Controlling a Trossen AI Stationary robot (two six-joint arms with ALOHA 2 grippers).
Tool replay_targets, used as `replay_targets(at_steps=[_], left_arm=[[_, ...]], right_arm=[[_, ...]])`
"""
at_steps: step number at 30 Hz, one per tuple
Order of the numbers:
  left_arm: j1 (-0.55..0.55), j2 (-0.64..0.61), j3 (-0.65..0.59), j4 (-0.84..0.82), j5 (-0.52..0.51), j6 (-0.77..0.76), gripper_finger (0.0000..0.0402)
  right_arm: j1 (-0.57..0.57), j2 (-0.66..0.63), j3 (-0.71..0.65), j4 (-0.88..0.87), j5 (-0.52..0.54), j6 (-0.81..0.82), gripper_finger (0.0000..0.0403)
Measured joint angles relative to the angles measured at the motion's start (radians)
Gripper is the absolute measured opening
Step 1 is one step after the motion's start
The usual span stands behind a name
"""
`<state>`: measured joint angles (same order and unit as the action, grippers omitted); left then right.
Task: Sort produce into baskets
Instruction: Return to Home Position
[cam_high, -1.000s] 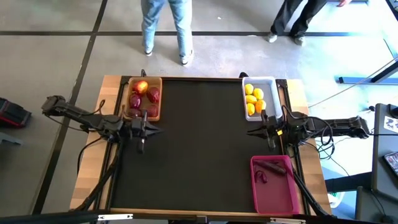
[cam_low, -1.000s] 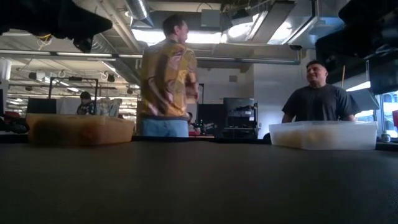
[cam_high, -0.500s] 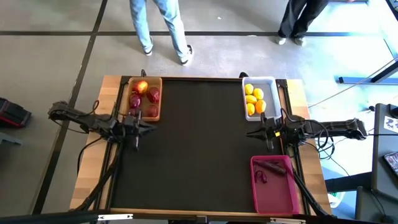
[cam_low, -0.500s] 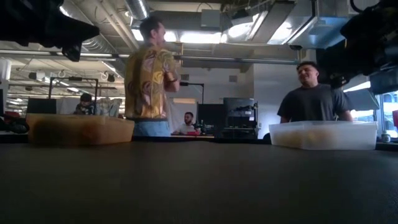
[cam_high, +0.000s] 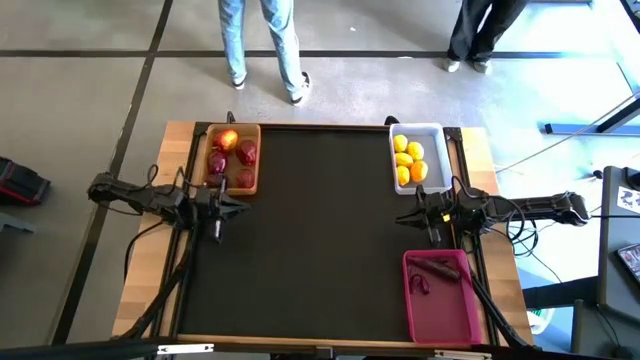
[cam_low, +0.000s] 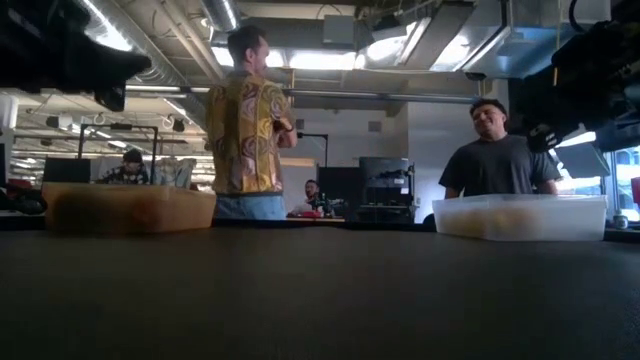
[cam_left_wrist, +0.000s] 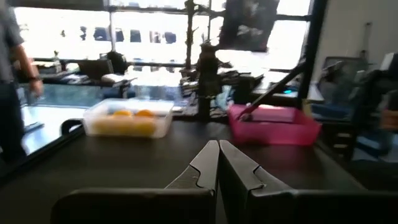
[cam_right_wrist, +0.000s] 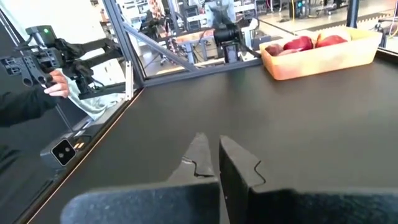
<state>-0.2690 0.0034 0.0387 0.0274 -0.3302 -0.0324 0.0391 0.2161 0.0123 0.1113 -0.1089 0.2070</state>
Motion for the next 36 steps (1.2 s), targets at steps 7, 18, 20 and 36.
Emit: replay_targets(at_steps=[7,18,20,36], left_arm=[[0.095,0.007,-0.027,0.021,0.008,0.011,0.0005],[0.233,0.006,-0.03,0.011,0.141,-0.008,0.0005],[0.251,0.007,-0.03,0.011,0.142,-0.026,0.0005],[0.268,0.007,-0.03,0.011,0.145,-0.043,0.0005]], right_arm=[[0.0,0.002,-0.001,-0.003,-0.009,-0.002,0.0003],[0.0,0.002,-0.003,-0.003,0.001,-0.001,0.0003],[0.0,0.002,-0.003,-0.014,0.013,-0.001,0.0003],[0.0,0.006,-0.004,-0.074,0.047,-0.008,0.0003]])
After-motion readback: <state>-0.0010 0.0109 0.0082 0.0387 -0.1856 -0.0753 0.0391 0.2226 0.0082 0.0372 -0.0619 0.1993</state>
